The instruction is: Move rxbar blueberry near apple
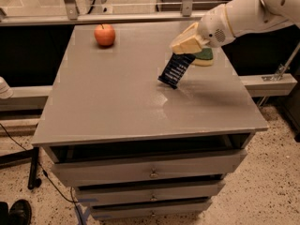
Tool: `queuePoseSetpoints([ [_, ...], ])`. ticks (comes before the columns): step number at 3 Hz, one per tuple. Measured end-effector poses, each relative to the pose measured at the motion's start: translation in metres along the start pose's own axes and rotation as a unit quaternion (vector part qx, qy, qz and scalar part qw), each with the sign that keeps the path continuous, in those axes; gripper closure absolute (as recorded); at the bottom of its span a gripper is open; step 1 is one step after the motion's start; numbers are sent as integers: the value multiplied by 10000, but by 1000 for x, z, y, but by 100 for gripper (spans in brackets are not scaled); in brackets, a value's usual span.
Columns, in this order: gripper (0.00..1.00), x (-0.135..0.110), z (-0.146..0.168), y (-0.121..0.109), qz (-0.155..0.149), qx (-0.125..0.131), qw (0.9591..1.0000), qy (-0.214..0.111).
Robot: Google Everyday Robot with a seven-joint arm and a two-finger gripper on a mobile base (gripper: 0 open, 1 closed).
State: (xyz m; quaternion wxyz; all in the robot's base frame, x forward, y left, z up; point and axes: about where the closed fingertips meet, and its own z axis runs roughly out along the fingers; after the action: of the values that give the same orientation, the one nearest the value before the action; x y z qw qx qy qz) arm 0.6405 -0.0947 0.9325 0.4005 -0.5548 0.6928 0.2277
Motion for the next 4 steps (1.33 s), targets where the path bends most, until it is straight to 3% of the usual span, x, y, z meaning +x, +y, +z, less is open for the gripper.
queuePoseSetpoints([
  [2,100,-23,45,-45,-453,-112,9988,-171],
  [4,100,-67,84,-90,-810,-102,9953,-526],
])
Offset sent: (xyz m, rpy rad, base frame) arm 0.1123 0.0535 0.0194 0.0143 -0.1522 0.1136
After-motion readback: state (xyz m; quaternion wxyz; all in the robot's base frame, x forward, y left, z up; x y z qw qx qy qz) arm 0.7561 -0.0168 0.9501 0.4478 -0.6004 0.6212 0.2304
